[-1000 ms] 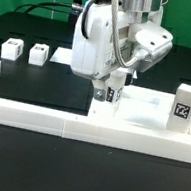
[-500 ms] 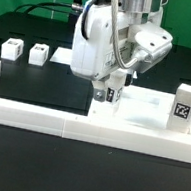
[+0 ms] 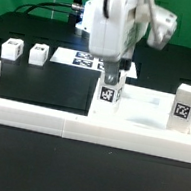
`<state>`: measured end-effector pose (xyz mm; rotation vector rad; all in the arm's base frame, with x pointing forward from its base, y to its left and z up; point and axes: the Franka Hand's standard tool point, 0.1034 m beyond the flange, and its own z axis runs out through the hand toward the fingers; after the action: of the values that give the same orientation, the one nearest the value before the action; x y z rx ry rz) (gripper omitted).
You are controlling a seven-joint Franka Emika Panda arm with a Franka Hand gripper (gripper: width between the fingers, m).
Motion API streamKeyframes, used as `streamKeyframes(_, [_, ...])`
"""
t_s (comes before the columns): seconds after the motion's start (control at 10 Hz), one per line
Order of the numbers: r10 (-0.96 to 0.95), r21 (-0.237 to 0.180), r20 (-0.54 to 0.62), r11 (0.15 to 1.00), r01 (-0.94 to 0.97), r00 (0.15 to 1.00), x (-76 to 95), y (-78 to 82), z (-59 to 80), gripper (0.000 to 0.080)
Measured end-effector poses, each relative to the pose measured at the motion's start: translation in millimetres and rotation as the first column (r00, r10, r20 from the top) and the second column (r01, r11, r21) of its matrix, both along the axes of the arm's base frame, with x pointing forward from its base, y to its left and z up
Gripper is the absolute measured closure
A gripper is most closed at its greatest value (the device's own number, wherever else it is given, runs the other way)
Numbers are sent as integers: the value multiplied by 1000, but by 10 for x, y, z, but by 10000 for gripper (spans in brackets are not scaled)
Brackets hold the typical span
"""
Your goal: Assemble square table
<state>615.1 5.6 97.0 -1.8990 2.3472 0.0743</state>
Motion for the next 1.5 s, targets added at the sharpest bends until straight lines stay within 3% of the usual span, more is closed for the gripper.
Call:
streamKeyframes(0.1, [100, -3, 26, 995, -100, 995, 17, 31, 113, 150])
streamKeyframes(0.2, [218, -15, 35, 976, -218, 975, -14, 67, 138, 150])
streamKeyframes(0.6, [514, -52, 55, 858, -511, 856, -34, 51, 113, 150])
streamKeyframes(0.8, [811, -100, 66, 585, -804, 582, -165, 13, 112, 150])
streamKeyframes(1.0, [949, -154, 47, 316, -936, 312, -221, -173, -5, 150])
streamKeyframes(1.1, [957, -179, 48, 291, -940, 287, -201, -288, -39, 150])
streamKeyframes(1.5, [1000, -204, 3, -15, -979, -16, -204, -337, -36, 150])
